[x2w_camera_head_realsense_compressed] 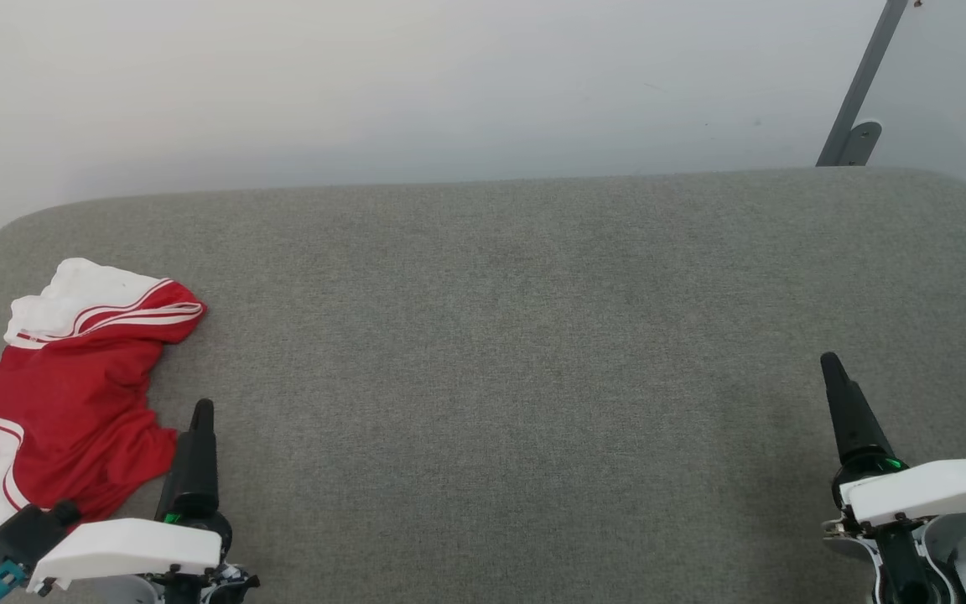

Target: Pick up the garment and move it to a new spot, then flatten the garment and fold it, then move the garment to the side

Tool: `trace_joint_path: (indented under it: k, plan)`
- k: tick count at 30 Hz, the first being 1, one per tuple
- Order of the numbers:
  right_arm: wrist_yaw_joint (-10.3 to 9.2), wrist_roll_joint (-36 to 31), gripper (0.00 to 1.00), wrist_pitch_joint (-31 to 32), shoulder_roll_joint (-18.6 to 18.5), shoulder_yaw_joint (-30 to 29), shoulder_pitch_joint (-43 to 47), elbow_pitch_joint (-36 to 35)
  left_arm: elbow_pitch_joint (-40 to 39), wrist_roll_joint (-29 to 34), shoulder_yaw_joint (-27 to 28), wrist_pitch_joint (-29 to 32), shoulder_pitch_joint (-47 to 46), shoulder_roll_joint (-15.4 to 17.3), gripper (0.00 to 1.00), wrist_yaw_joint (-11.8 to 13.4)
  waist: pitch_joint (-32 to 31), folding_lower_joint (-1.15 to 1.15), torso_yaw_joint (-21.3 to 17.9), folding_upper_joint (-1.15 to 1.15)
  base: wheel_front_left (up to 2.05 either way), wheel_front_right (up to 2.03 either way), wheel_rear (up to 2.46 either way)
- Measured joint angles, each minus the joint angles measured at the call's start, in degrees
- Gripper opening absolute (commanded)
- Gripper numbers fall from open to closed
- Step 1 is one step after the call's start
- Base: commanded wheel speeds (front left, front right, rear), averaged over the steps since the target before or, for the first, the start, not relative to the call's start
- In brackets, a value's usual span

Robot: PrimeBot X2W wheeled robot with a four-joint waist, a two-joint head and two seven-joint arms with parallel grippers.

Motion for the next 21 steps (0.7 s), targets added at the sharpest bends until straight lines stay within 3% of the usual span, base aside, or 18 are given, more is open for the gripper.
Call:
trace_joint_path:
  k: [21]
  plan:
    - [0.01, -22.4, 1.0, -3.8, -1.6, -0.6, -1.3, -1.7, -3.2, 19.8, -4.2, -3.8, 1.0, -0.2, 1.0, 2.7, 2.3, 0.0, 0.6, 0.0, 0.0, 0.0, 0.0]
